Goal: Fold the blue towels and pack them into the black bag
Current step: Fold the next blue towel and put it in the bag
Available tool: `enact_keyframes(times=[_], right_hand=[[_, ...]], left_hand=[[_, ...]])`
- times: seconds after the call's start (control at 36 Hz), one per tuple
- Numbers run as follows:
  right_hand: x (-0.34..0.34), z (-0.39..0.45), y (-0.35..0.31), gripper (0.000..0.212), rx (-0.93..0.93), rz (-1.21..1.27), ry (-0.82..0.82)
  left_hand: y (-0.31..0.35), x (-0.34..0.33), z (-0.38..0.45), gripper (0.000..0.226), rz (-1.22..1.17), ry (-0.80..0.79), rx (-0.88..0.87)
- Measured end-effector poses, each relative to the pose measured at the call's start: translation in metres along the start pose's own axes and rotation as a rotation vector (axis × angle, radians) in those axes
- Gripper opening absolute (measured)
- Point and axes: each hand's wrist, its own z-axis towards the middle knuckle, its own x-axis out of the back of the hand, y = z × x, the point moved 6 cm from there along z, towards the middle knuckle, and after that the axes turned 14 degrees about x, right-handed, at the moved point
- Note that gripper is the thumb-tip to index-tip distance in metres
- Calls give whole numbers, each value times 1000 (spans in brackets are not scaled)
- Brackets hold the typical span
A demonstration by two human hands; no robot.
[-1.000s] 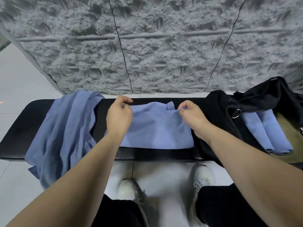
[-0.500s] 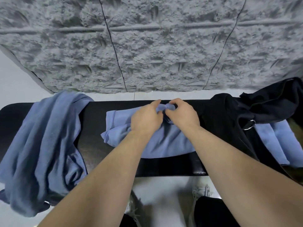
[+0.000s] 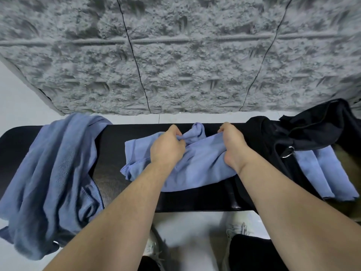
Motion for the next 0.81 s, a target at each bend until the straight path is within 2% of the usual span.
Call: enact_keyframes(times=[0.08, 0.19, 0.28, 0.39, 0.47, 0.53, 0.67, 0.72, 0.81], right_hand=[[-4, 0, -5, 20, 102, -176, -90], [-11, 2, -7, 44, 178, -255, -177], [-14, 3, -5, 33, 245, -262, -199], [-18, 5, -10, 26, 350, -334, -250], [-17, 3, -11, 25, 303, -272, -238], [-14, 1, -10, 22, 248, -187, -210], [-12, -6, -10, 11, 184, -163, -276], [-11, -7, -9, 18, 182, -214, -332], [-11, -7, -4, 31, 156, -314, -399]], left_hand=[[5, -1, -5, 15, 39, -28, -80], [8, 0, -10, 18, 23, -9, -173], [10, 0, -14, 18, -18, -41, -235], [10, -4, -18, 17, -47, -171, -272], [7, -5, -17, 17, -103, -246, -229], [6, -5, -16, 7, -148, -294, -194], [7, -10, -15, 34, -195, -287, -133], [8, -12, -14, 36, -188, -255, -143], [11, -11, -18, 27, -184, -252, -209]])
